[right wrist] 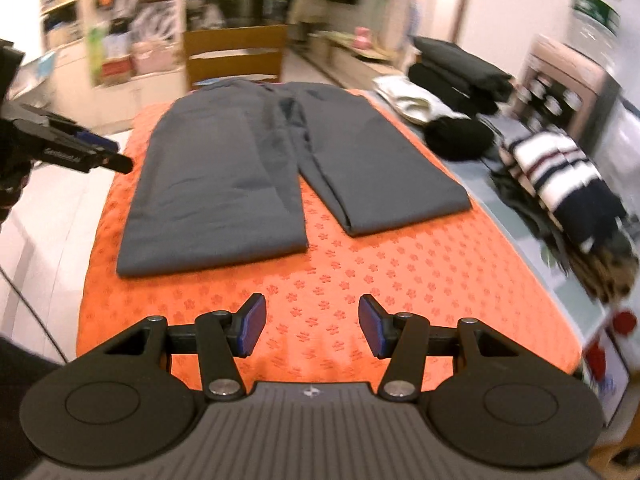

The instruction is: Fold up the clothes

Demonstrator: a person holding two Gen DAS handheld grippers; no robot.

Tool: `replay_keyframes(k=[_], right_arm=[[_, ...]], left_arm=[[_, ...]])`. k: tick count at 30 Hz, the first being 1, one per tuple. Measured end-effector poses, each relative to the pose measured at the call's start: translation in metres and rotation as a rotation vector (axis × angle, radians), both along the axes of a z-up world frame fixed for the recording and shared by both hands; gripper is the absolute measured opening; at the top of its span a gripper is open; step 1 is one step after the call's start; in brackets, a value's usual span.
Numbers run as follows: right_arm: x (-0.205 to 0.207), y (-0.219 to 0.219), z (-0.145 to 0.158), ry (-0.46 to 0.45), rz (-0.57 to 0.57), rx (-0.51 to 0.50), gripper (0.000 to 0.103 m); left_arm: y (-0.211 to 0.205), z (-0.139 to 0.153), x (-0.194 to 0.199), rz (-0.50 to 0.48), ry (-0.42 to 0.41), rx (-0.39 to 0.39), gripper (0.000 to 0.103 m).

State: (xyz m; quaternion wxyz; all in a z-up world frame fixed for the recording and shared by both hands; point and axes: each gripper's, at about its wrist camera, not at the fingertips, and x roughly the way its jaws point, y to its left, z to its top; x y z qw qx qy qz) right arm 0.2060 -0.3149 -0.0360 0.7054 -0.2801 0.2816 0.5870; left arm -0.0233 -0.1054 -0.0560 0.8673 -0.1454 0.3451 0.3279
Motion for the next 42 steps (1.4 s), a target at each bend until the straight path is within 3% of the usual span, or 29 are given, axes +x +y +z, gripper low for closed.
replay_keyframes(k=[3, 8, 15, 22, 26, 31, 37, 42], right_arm=[[0.008, -0.003, 0.007, -0.027, 0.091, 0.005, 0.058], [0.018, -0.002, 0.013, -0.099, 0.177, 0.01, 0.058], [0.034, 0.0, 0.006, -0.203, 0.244, -0.039, 0.057], [0.074, 0.028, -0.014, -0.309, 0.355, -0.073, 0.057], [0.11, 0.059, -0.039, -0.407, 0.473, -0.067, 0.057], [0.149, 0.096, -0.079, -0.574, 0.688, -0.035, 0.055], [0.169, 0.12, -0.109, -0.71, 0.938, -0.002, 0.054], [0.174, 0.125, -0.122, -0.776, 1.033, 0.036, 0.044]], left_arm=[[-0.034, -0.003, -0.012, 0.11, -0.01, -0.078, 0.051], [-0.08, -0.002, -0.02, 0.168, 0.005, -0.027, 0.054], [-0.096, -0.01, -0.014, 0.149, 0.015, -0.005, 0.056], [-0.095, -0.021, 0.021, 0.197, 0.055, 0.009, 0.057], [-0.099, -0.038, 0.056, 0.227, 0.11, 0.021, 0.057], [-0.101, -0.059, 0.098, 0.291, 0.251, 0.085, 0.057], [-0.091, -0.073, 0.13, 0.329, 0.363, 0.108, 0.056], [-0.088, -0.08, 0.148, 0.322, 0.428, 0.153, 0.049]])
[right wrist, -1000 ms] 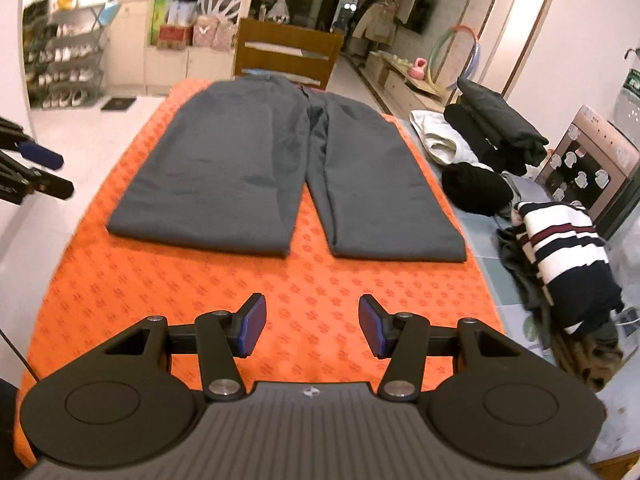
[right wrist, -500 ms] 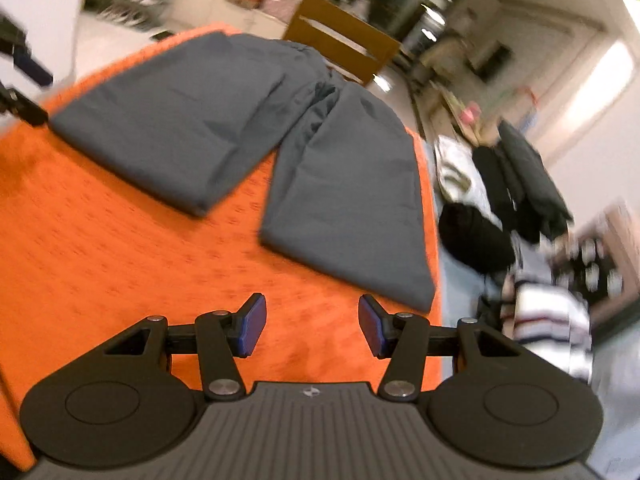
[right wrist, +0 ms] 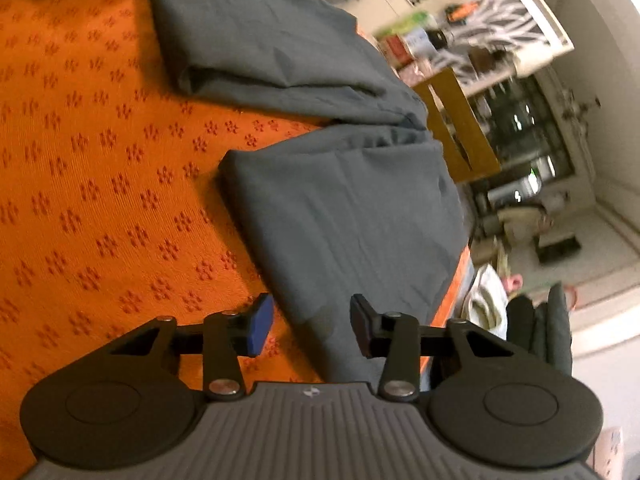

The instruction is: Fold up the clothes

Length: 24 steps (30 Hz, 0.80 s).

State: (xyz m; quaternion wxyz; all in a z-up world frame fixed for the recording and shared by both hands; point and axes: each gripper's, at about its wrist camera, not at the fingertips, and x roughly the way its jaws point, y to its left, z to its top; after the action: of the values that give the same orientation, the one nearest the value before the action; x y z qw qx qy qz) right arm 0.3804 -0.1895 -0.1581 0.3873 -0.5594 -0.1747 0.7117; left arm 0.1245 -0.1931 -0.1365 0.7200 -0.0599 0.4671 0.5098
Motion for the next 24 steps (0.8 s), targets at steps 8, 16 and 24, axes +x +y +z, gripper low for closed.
replay_keyframes(k=[8, 16, 24], right_arm=[[0.0, 0.015, -0.006, -0.006, 0.092, 0.011, 0.036], [0.004, 0.006, 0.018, 0.038, 0.058, 0.007, 0.002], [0.016, -0.046, 0.051, 0.048, -0.048, 0.05, 0.002]], left_arm=[[0.009, -0.008, 0.006, -0.057, 0.042, 0.063, 0.039], [0.006, 0.024, 0.003, -0.059, 0.015, 0.106, 0.005], [-0.038, 0.051, -0.008, -0.071, -0.004, 0.12, 0.004]])
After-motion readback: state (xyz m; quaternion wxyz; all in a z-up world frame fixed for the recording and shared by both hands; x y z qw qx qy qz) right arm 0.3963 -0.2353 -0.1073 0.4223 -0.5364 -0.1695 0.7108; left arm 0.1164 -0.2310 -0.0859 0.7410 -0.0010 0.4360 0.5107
